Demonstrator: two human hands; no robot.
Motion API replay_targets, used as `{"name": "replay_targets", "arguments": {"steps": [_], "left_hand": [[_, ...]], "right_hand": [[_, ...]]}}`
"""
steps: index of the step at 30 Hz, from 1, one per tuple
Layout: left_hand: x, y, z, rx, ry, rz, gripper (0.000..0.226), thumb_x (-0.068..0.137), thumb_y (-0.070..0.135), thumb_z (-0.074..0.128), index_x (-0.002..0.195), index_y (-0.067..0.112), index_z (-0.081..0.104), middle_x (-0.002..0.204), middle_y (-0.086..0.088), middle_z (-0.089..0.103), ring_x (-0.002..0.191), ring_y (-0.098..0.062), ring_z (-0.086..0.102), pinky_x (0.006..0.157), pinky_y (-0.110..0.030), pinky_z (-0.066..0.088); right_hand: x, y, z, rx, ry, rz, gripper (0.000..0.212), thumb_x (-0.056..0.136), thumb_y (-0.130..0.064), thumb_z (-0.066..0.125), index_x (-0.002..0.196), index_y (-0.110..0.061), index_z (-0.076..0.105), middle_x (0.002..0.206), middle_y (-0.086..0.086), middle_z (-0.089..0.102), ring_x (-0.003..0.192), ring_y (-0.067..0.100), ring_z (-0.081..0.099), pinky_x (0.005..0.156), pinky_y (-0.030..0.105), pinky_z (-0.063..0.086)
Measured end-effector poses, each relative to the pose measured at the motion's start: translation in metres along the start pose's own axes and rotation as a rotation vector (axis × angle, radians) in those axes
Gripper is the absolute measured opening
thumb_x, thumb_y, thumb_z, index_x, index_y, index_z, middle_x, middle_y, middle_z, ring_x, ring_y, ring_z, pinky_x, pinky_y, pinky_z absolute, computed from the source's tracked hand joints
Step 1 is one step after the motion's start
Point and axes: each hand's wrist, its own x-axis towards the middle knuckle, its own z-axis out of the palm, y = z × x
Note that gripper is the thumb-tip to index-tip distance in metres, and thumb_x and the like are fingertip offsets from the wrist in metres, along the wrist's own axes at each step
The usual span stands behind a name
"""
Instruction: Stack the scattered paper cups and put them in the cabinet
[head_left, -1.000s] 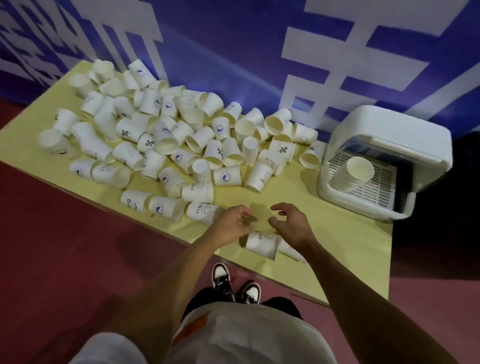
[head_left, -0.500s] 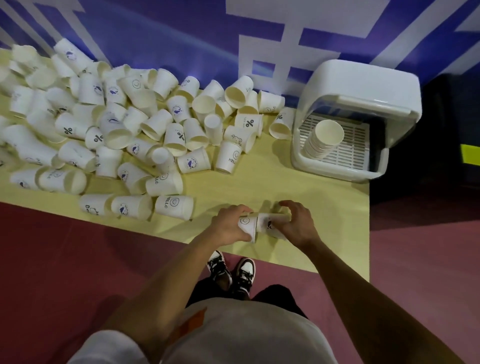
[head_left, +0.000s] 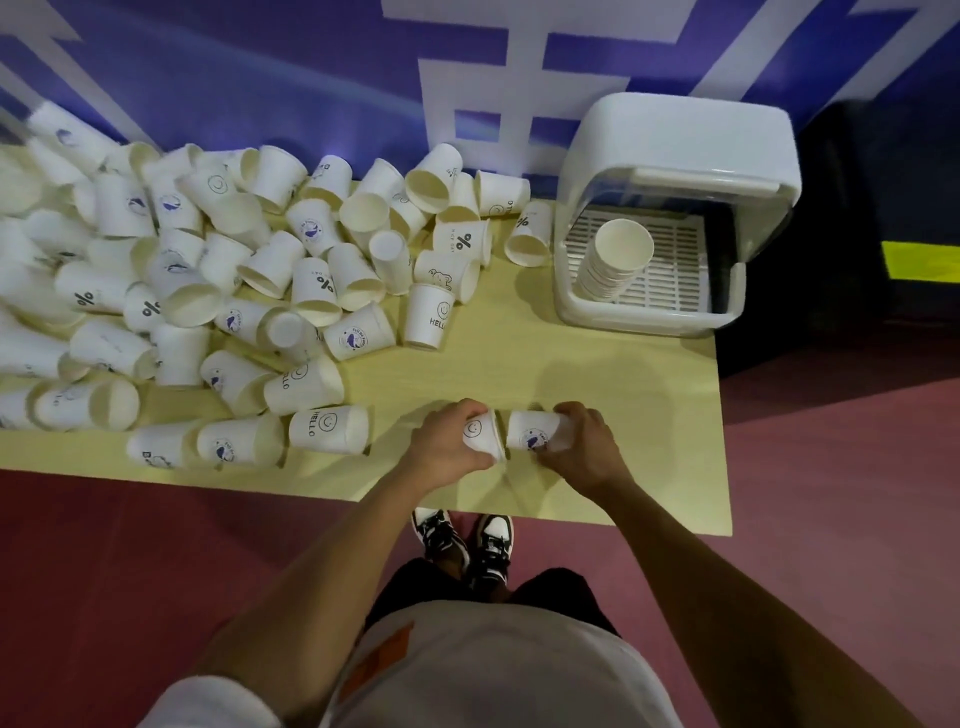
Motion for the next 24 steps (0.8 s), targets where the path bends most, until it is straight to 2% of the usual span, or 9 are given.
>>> {"name": "replay_targets", "arguments": {"steps": [5,9,11,13,15,17,22,24], "left_hand": [[0.009,0.015,-0.023,0.033,0.037,0.032,0.079,0.051,0.050,0.074,0.126,0.035,0.053,0.118,0.012,0.061,0.110,-0.014,0.059,0.098,-0.044,0.048],[0.022,0.027,-0.042,-0.011,0.080,0.071,0.083,0.046,0.056,0.071,0.124,0.034,0.053,0.120,0.013,0.062,0.110,-0.013,0.060,0.097,-0.044,0.049],[0.026,0.039,-0.054,-0.027,0.104,0.097,0.081,0.050,0.052,0.076,0.125,0.031,0.054,0.121,0.012,0.061,0.111,-0.012,0.059,0.099,-0.041,0.048],[0.032,0.051,-0.066,-0.027,0.113,0.136,0.075,0.060,0.038,0.085,0.126,0.025,0.054,0.122,0.008,0.061,0.113,-0.013,0.059,0.099,-0.036,0.048],[0.040,0.061,-0.078,-0.015,0.118,0.179,0.072,0.066,0.032,0.087,0.129,0.022,0.053,0.125,0.005,0.060,0.114,-0.015,0.058,0.098,-0.034,0.048],[0.048,0.071,-0.089,-0.010,0.126,0.209,0.074,0.068,0.034,0.086,0.132,0.023,0.051,0.128,0.004,0.058,0.116,-0.016,0.056,0.100,-0.036,0.047],[0.066,0.092,-0.104,-0.040,0.134,0.275,0.075,0.073,0.030,0.085,0.136,0.018,0.047,0.133,0.000,0.055,0.119,-0.019,0.054,0.101,-0.033,0.045],[0.069,0.099,-0.106,-0.063,0.131,0.294,0.073,0.074,0.029,0.084,0.135,0.017,0.046,0.132,0.000,0.055,0.119,-0.020,0.054,0.100,-0.032,0.045]], "right_hand": [[0.006,-0.023,-0.024,0.121,0.129,-0.014,0.072,0.080,-0.024,0.074,0.143,-0.014,0.043,0.135,0.013,0.042,0.111,0.037,0.057,0.099,0.052,0.050],[0.008,-0.039,-0.044,0.188,0.194,-0.056,0.069,0.081,-0.025,0.078,0.141,-0.017,0.045,0.130,0.010,0.042,0.108,0.030,0.058,0.096,0.047,0.052],[0.007,-0.050,-0.052,0.232,0.226,-0.089,0.069,0.078,-0.037,0.078,0.137,-0.025,0.045,0.124,0.004,0.042,0.105,0.028,0.059,0.093,0.049,0.054],[0.010,-0.059,-0.060,0.250,0.278,-0.137,0.071,0.075,-0.045,0.078,0.135,-0.033,0.043,0.121,-0.001,0.044,0.106,0.026,0.060,0.092,0.049,0.055],[0.012,-0.070,-0.069,0.260,0.330,-0.156,0.073,0.078,-0.040,0.081,0.139,-0.031,0.042,0.122,-0.001,0.044,0.107,0.024,0.059,0.093,0.049,0.054],[0.015,-0.081,-0.079,0.268,0.390,-0.165,0.077,0.079,-0.036,0.083,0.143,-0.026,0.040,0.127,0.000,0.045,0.111,0.023,0.058,0.096,0.047,0.054],[0.023,-0.102,-0.108,0.322,0.532,-0.192,0.082,0.073,-0.051,0.079,0.142,-0.031,0.038,0.133,0.002,0.049,0.113,0.021,0.059,0.092,0.048,0.057],[0.026,-0.109,-0.120,0.322,0.616,-0.203,0.079,0.074,-0.049,0.078,0.140,-0.029,0.041,0.131,0.002,0.051,0.114,0.019,0.058,0.095,0.047,0.055]]}}
